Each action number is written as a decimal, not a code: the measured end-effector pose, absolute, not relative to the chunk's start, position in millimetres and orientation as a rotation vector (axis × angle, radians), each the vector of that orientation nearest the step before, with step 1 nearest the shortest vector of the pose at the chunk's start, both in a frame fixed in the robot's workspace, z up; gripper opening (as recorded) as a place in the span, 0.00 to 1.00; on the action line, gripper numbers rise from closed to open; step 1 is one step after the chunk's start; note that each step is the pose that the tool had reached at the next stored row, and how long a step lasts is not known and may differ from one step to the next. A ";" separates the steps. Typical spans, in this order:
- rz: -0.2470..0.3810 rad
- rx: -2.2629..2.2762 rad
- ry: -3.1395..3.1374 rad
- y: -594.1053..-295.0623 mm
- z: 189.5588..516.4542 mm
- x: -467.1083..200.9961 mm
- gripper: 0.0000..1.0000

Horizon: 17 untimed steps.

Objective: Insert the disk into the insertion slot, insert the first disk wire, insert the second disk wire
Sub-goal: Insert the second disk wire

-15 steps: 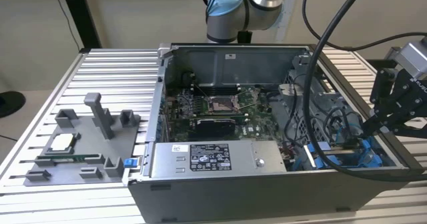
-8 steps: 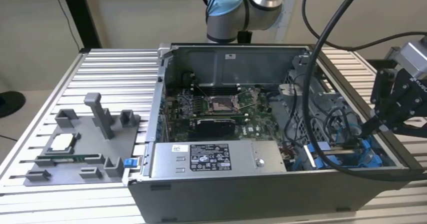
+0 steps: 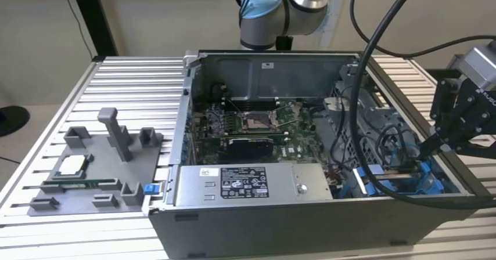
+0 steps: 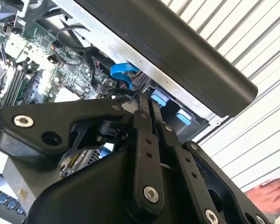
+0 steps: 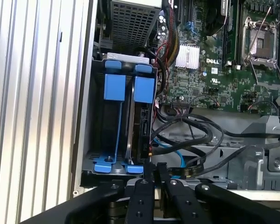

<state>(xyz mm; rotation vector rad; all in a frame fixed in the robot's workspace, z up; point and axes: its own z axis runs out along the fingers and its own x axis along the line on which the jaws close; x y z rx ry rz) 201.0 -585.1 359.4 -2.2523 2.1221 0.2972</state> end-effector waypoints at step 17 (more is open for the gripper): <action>0.336 -2.216 2.110 -585.1 358.2 200.9 0.00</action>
